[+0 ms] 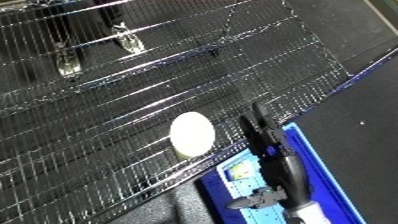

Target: Pick up the object and place it into the box

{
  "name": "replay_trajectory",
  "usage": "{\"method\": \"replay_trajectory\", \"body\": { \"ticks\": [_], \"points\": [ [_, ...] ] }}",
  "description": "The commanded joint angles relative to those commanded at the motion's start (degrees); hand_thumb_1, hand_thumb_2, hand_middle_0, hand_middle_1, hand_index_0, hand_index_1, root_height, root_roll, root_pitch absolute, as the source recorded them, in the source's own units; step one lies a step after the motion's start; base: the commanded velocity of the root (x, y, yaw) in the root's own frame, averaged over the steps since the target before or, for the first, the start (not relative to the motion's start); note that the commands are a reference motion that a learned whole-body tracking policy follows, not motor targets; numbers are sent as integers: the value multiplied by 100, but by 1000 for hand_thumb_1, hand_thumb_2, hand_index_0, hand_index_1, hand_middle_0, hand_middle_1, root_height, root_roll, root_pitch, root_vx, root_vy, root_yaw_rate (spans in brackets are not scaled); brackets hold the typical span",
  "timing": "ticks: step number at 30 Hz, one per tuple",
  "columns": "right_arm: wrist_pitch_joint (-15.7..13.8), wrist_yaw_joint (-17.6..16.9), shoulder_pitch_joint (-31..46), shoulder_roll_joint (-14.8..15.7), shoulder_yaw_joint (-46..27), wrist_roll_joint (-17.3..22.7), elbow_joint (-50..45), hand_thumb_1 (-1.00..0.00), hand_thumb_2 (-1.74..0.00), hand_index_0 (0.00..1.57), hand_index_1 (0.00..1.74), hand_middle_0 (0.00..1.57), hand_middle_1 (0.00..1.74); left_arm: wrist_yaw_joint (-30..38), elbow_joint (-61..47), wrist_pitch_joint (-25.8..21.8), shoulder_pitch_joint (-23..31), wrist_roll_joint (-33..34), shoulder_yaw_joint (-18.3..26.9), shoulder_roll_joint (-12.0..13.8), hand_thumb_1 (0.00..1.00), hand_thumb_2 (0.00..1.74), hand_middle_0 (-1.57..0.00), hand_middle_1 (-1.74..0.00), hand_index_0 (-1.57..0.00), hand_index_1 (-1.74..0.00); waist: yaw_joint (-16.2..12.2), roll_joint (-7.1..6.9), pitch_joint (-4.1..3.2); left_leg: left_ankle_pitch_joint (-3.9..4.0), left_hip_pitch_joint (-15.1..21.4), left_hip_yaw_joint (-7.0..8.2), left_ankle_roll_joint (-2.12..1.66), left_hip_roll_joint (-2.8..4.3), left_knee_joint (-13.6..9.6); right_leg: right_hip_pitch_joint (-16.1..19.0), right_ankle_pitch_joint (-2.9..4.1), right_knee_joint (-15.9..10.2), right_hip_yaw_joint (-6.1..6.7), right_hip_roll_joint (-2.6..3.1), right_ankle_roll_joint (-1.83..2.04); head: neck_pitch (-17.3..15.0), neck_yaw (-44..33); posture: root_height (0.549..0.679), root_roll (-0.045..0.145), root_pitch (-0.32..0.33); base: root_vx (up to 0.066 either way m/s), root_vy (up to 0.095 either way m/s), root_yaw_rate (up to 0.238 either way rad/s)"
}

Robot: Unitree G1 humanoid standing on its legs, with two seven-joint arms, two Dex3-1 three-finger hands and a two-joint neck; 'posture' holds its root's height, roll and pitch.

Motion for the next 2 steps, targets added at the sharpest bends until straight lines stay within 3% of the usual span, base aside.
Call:
{"method": "replay_trajectory", "body": {
  "ticks": [2],
  "points": [
    [-12, -100, -25, 10, 13, -43, 33, 0, 0, 0, 0, 0, 0, -8, -16, 36, 7, 14, 17, 39, 1000, 1740, -1570, -1740, -1570, -1740, 33, -22, 0, -11, -26, -25, 12, -3, 34, -3, -5, 27, -23, 0, 1, -6, -13, 647, 61, 72, 36, -59, 93]
  ]
}}
